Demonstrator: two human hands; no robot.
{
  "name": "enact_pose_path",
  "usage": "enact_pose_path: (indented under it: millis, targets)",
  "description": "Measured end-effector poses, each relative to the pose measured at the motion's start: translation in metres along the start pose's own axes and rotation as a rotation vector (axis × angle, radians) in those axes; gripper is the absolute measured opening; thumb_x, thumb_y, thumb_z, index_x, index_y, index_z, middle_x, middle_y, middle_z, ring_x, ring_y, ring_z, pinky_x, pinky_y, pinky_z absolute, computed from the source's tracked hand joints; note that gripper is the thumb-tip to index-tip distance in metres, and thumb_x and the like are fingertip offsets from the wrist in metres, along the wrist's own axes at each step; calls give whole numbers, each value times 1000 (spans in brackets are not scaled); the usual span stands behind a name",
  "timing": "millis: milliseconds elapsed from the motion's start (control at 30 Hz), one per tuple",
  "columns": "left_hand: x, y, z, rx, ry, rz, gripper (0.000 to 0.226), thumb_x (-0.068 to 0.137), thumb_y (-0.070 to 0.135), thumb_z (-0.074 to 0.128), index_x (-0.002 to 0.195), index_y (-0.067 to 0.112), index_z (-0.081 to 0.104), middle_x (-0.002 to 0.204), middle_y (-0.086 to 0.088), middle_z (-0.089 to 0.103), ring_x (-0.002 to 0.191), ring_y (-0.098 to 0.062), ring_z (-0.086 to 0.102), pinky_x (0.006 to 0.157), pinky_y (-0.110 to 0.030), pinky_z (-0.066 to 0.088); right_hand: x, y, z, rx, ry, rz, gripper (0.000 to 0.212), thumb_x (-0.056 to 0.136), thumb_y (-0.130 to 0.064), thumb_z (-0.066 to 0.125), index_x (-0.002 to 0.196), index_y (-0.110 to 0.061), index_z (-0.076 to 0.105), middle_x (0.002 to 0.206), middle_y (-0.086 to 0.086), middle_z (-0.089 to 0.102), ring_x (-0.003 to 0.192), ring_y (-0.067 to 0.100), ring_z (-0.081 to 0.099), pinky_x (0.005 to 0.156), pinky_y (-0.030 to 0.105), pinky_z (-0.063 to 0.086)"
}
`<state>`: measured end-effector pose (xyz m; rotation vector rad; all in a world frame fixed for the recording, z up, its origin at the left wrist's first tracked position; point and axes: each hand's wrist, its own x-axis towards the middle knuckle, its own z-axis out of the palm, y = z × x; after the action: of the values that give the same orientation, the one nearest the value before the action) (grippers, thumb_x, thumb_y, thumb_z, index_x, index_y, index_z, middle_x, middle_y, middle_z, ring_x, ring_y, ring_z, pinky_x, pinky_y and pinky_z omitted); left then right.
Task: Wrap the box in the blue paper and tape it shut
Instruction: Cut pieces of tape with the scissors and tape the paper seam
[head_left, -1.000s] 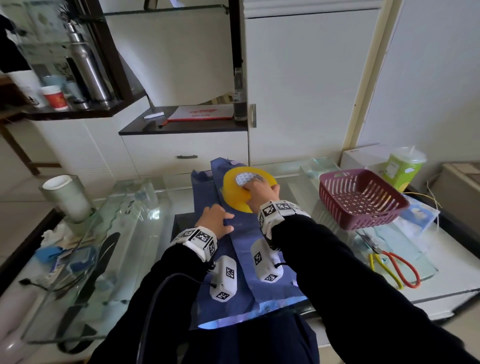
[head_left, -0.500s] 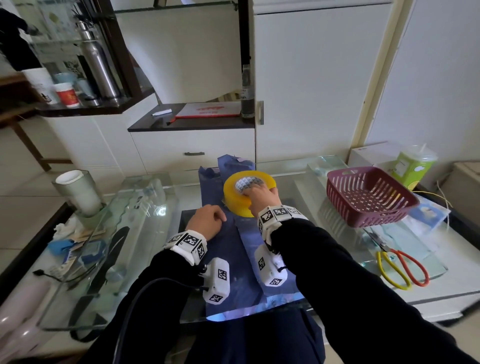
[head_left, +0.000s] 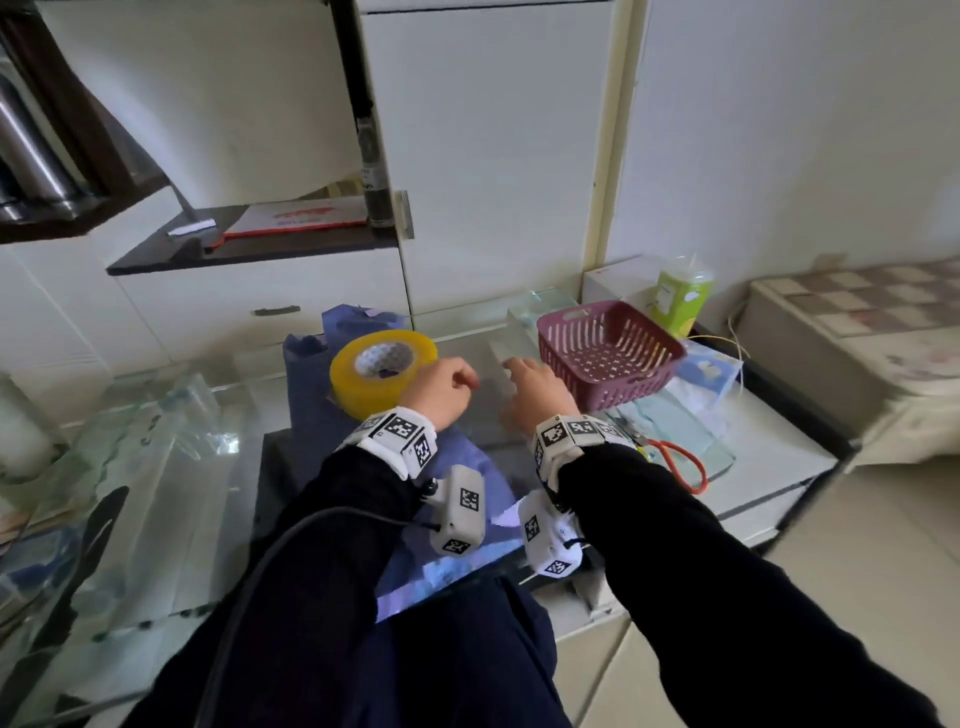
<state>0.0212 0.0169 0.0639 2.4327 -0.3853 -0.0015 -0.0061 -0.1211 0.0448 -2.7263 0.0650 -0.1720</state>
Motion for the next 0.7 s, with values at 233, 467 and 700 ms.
enact_pose_path:
  millis: [233, 467, 700]
  targets:
    - [6, -29, -3, 47, -38, -127, 26, 86, 1, 48, 99, 10, 69, 111, -11, 69, 107, -29, 61, 96, -32, 45, 12, -2, 9, -15, -1, 52, 39, 88, -1, 45, 126, -10, 51, 131, 11, 51, 125, 29, 45, 101, 42, 42]
    - [7, -29, 9, 36, -77, -142, 25, 89, 4, 47, 105, 11, 66, 115, -7, 66, 107, -24, 61, 97, -32, 46, 16, 5, 20, -115, -91, 232, 39, 93, -8, 43, 132, -5, 41, 135, 14, 40, 128, 30, 37, 101, 41, 39]
    - [4, -33, 35, 68, -155, -159, 28, 90, 6, 45, 109, 13, 64, 118, -6, 64, 109, -24, 60, 97, -34, 47, 11, 14, 48, -128, -27, 398, 35, 96, -12, 43, 129, -1, 41, 132, 17, 43, 123, 34, 44, 99, 40, 40]
